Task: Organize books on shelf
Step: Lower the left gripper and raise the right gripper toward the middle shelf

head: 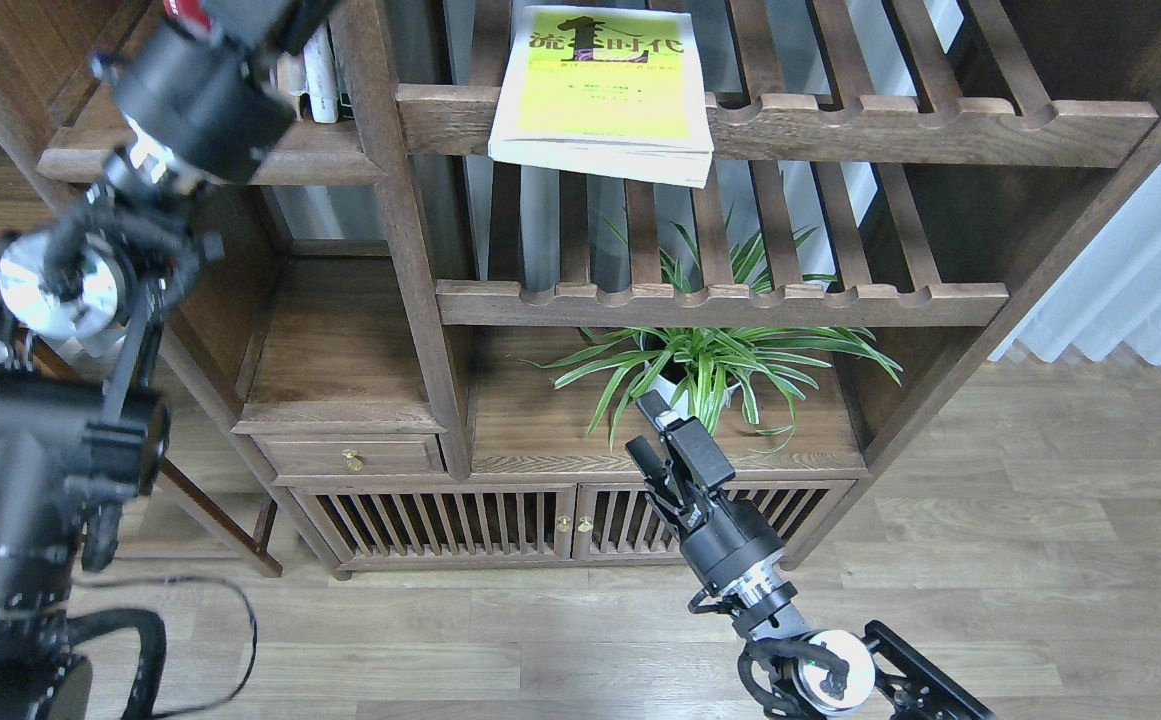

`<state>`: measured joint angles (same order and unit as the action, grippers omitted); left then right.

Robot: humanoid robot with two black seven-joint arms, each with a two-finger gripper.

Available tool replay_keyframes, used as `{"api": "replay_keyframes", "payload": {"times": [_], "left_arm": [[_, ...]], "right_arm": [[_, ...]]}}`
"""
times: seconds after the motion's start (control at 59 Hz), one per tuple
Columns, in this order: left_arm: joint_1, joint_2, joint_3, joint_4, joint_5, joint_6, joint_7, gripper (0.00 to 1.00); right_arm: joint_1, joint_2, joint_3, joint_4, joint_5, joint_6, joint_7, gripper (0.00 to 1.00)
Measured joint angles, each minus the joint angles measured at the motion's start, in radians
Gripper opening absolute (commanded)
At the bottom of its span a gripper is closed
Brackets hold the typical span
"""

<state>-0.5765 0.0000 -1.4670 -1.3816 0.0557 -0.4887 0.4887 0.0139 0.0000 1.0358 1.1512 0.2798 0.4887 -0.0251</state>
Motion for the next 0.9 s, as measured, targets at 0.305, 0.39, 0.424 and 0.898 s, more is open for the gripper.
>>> {"api": "replay_keyframes", "payload": {"times": [0.305,0.39,0.424,0.898], "left_arm": [[0.209,0.0,0.056,-0.001,0.001,0.0,0.0,0.83],[0.298,0.0,0.068,0.0,0.001,0.0,0.0,0.84],[0.333,0.0,0.072,0.0,0.001,0.0,0.0,0.84],[0.716,0.0,0.083,0.044,-0.091,0.0,-0.027,0.99]], "right_arm": [[-0.025,0.0,0.082,0.158,-0.01,0.0,-0.007,0.99],[-0.026,0.0,0.088,0.193,-0.013,0.0,-0.007,0.99],[-0.026,0.0,0.089,0.201,-0.015,-0.002,-0.007,0.99],[0.026,0.0,0.088,0.247,-0.027,-0.054,0.004,0.99]]}}
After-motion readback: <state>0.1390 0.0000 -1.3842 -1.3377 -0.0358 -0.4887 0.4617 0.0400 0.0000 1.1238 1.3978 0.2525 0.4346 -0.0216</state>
